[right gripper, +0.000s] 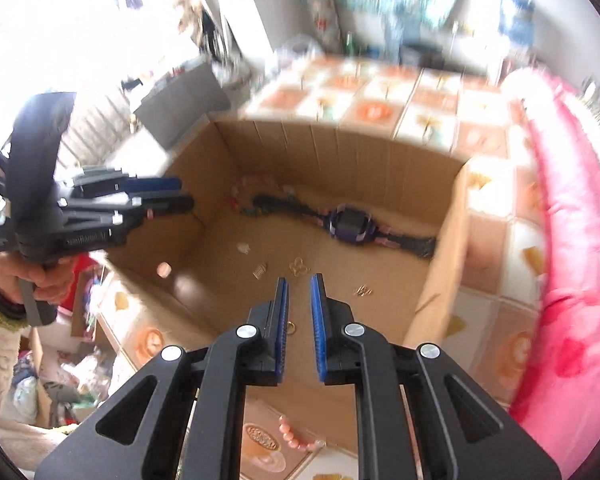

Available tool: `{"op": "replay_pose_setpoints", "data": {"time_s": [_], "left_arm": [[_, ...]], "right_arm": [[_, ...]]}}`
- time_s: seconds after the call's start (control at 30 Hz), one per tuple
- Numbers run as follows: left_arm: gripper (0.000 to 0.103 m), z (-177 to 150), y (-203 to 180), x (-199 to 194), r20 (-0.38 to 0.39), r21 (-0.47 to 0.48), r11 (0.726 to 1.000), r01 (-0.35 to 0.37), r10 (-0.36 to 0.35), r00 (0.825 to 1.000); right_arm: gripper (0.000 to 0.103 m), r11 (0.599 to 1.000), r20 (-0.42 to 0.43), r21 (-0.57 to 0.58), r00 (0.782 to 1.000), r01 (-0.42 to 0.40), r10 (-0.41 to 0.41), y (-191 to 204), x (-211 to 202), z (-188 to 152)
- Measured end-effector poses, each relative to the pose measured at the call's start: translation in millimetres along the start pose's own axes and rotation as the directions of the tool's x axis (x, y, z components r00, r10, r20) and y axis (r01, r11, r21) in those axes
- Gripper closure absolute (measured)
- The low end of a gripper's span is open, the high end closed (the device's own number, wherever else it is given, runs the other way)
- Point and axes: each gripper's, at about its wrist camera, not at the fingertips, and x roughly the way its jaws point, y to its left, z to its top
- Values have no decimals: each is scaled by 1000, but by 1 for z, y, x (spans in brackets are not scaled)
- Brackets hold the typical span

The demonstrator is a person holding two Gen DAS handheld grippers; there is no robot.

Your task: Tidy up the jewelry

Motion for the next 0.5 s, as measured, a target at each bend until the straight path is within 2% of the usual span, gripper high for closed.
{"op": "replay_pose_setpoints", "data": {"time_s": [0.07,0.13,0.27,0.4,0.47,0.5], "left_arm": [[46,-13,-10,-29,62,25,999,29,-31,998],[35,-29,-19,-57,125,49,997,59,-64,990],[24,-73,-31,-94,184,85,991,101,-115,976],[19,-119,-42,-99,193,76,993,89,-102,976],[18,-146,-49,-81,132,38,993,115,-119,984],[18,-159,-52,-69,92,12,993,119,-120,989]], "right_arm": [[90,1000,85,-14,996,-4,5,10,-34,-14],[90,1000,148,-25,989,-3,7,20,-65,-33],[85,1000,216,9,976,10,-12,28,-104,-76],[85,991,185,133,983,-17,-8,16,-93,-116],[85,978,140,207,990,-25,-5,9,-72,-138],[85,974,112,227,993,0,-26,7,-61,-146]]}}
